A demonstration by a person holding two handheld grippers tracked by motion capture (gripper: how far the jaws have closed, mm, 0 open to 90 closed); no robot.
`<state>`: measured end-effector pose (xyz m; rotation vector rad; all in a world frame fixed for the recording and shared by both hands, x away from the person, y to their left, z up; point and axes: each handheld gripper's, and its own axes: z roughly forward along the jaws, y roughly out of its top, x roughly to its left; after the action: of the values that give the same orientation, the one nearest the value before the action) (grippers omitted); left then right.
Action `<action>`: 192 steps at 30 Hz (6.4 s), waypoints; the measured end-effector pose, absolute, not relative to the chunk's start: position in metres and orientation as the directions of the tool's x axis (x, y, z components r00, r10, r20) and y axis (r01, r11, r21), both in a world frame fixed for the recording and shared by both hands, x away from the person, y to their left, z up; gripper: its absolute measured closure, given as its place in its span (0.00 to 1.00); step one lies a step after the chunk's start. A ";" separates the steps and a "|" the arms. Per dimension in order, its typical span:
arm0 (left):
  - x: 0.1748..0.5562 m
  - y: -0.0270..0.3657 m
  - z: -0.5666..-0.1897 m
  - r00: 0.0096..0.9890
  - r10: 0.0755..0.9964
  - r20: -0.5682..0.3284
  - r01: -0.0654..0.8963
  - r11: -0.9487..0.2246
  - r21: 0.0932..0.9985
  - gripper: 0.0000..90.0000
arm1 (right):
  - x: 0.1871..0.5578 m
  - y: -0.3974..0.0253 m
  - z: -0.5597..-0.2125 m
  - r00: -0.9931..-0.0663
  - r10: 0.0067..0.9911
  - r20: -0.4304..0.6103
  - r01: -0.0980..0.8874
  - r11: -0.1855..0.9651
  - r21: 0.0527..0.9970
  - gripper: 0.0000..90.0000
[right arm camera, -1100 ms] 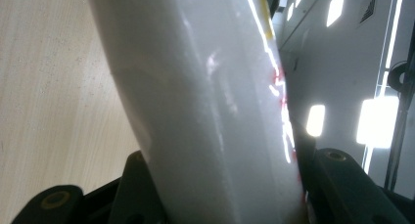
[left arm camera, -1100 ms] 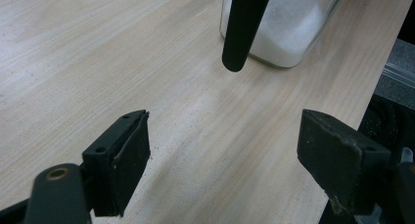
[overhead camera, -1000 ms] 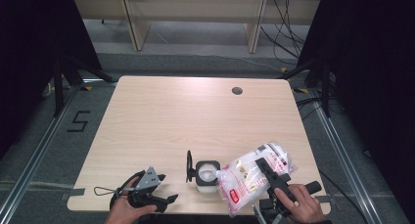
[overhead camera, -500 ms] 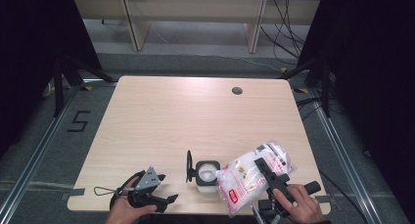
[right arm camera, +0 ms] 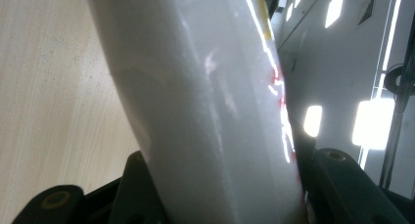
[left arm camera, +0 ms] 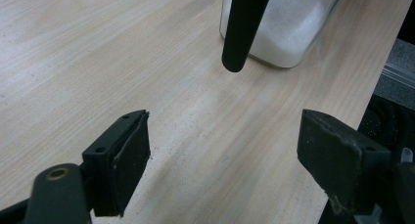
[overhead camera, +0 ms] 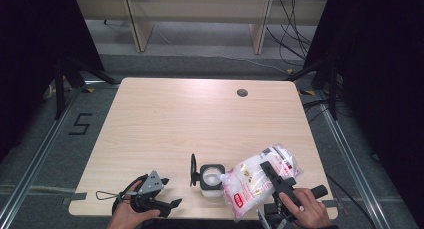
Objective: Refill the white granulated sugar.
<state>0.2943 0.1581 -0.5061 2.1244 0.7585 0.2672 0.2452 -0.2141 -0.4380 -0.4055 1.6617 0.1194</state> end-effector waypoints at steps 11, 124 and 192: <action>0.294 0.158 -0.506 0.792 0.607 -0.066 0.423 -0.468 0.776 0.22 | 0.245 -0.211 -0.440 -0.080 -0.200 -0.976 -0.336 0.928 -0.163 0.64; 0.294 0.159 -0.506 0.789 0.610 -0.073 0.427 -0.461 0.778 0.22 | 0.265 -0.227 -0.447 -0.476 0.251 -0.843 -0.410 0.784 0.466 0.71; 0.295 0.160 -0.505 0.790 0.609 -0.071 0.423 -0.457 0.782 0.22 | 0.347 -0.272 -0.483 -0.689 0.689 -0.226 0.072 0.375 0.924 0.74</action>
<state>0.2953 0.1601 -0.5052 2.1191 0.7628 0.2755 0.3474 -0.2723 -0.4835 0.6533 2.0372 1.3263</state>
